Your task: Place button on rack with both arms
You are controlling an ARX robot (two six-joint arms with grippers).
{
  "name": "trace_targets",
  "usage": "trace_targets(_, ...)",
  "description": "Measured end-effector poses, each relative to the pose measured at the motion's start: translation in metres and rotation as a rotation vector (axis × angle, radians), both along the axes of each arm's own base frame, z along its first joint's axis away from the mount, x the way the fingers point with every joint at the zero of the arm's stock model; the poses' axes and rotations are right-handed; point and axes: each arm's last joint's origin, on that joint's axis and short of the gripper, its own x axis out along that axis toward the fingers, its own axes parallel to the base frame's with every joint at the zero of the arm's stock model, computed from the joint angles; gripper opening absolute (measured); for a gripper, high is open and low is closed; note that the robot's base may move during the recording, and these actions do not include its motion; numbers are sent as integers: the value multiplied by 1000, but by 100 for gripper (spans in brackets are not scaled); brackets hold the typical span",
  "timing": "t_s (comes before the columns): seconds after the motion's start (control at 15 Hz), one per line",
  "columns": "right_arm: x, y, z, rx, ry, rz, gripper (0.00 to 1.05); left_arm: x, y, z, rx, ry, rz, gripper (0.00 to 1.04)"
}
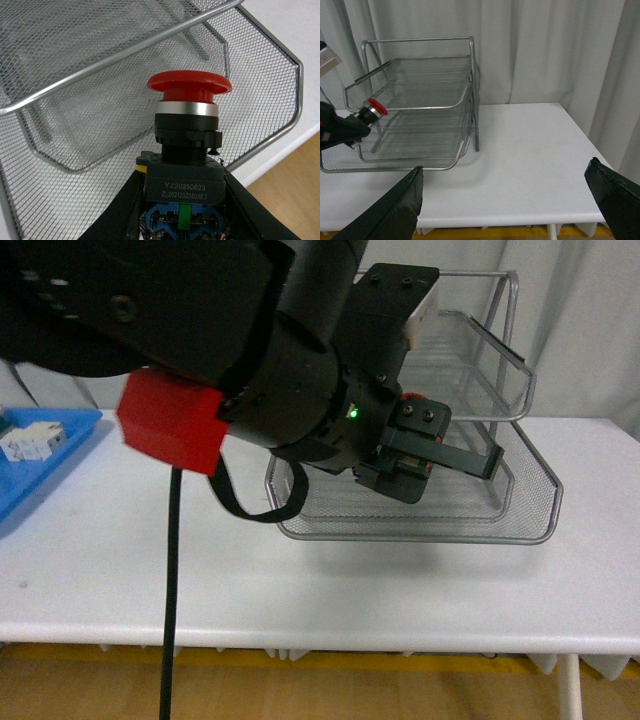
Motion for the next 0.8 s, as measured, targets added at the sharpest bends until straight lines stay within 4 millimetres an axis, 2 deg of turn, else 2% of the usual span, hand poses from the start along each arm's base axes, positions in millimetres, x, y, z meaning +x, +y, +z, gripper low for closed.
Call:
trace_targets(0.47,0,0,0,0,0,0,98,43,-38,-31,150,90,-19,36)
trace_targets(0.67,0,0,0,0,0,0,98,63,-50,-25,180,83,-9,36)
trace_targets(0.73,0,0,0,0,0,0,98,67,-53,-24,172,89,-4,37)
trace_targets(0.8,0,0,0,0,0,0,98,68,-53,-25,165,103,-4,48)
